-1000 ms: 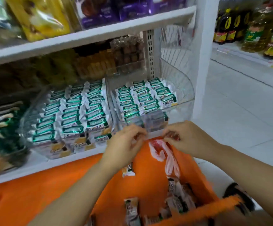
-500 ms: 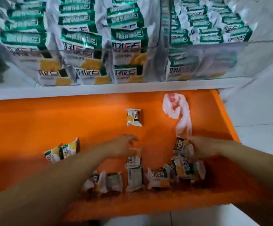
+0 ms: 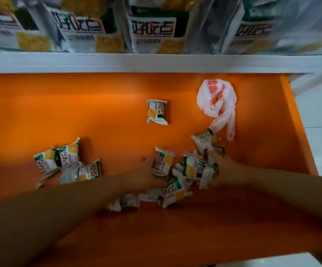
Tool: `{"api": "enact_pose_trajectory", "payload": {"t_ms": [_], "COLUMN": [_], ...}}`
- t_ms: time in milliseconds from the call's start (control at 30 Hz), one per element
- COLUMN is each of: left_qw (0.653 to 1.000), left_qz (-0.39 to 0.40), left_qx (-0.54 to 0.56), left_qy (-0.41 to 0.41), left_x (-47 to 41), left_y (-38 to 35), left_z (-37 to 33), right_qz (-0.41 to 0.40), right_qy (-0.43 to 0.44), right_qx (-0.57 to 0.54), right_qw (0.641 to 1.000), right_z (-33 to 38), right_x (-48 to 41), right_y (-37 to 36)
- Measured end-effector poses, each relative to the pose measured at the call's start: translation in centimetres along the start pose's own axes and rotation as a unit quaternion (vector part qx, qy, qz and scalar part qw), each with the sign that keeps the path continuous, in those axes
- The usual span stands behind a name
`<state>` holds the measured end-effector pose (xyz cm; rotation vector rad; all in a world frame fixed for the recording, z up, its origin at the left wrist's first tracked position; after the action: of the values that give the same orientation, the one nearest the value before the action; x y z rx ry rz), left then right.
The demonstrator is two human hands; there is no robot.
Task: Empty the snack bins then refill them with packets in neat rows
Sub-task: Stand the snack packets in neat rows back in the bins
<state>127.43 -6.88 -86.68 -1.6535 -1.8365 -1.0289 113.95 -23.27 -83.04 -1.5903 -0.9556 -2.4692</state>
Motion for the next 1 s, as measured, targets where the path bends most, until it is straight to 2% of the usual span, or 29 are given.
{"api": "enact_pose_trajectory", "payload": {"t_ms": [100, 200, 267, 333, 433, 500, 600, 733, 1000], "left_qw": [0.997, 0.991, 0.987, 0.986, 0.986, 0.989, 0.986, 0.972, 0.975], "left_qz": [-0.071, -0.135, -0.16, -0.164, -0.145, -0.136, -0.165, -0.201, -0.209], "left_qx": [0.001, -0.018, -0.02, -0.04, -0.078, -0.05, 0.009, 0.103, 0.074], "left_qy": [-0.01, -0.002, 0.002, 0.001, -0.004, 0.012, 0.04, 0.065, 0.036], "left_x": [0.2, 0.5, 0.7, 0.9, 1.1, 0.5, -0.3, -1.2, -1.5], "left_y": [2.0, 5.0, 6.7, 7.6, 7.2, 6.8, 7.8, 8.3, 7.5], "left_z": [-0.8, -0.5, -0.5, -0.7, -1.3, -1.0, -0.9, -0.4, 0.2], "right_qz": [-0.028, -0.021, -0.014, -0.051, -0.099, -0.074, -0.022, -0.013, -0.008], "right_qy": [0.084, 0.122, 0.144, 0.16, 0.148, 0.12, 0.072, 0.058, 0.061], "right_qx": [-0.084, -0.178, -0.229, -0.229, -0.195, -0.202, -0.256, -0.315, -0.397], "right_qw": [0.993, 0.976, 0.962, 0.959, 0.964, 0.969, 0.964, 0.947, 0.916], "right_z": [2.9, 5.1, 6.1, 6.4, 5.2, 4.6, 5.0, 6.7, 7.4], "right_x": [-1.4, -2.5, -2.8, -2.8, -3.4, -4.3, -5.3, -5.9, -6.9], "right_y": [0.4, 1.1, 1.8, 3.7, 5.7, 5.4, 4.0, 2.5, 0.0]}}
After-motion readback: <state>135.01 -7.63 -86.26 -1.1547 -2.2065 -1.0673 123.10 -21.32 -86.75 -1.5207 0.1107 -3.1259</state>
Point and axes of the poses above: each hand's wrist, its own x-axis away from the middle knuckle, its own y-axis out of the back of the hand, z = x × y, the point moved 9 cm from there along -x, towards the middle knuckle, and after that the axes turned 1 degree about -z, right-handed, at the moved point
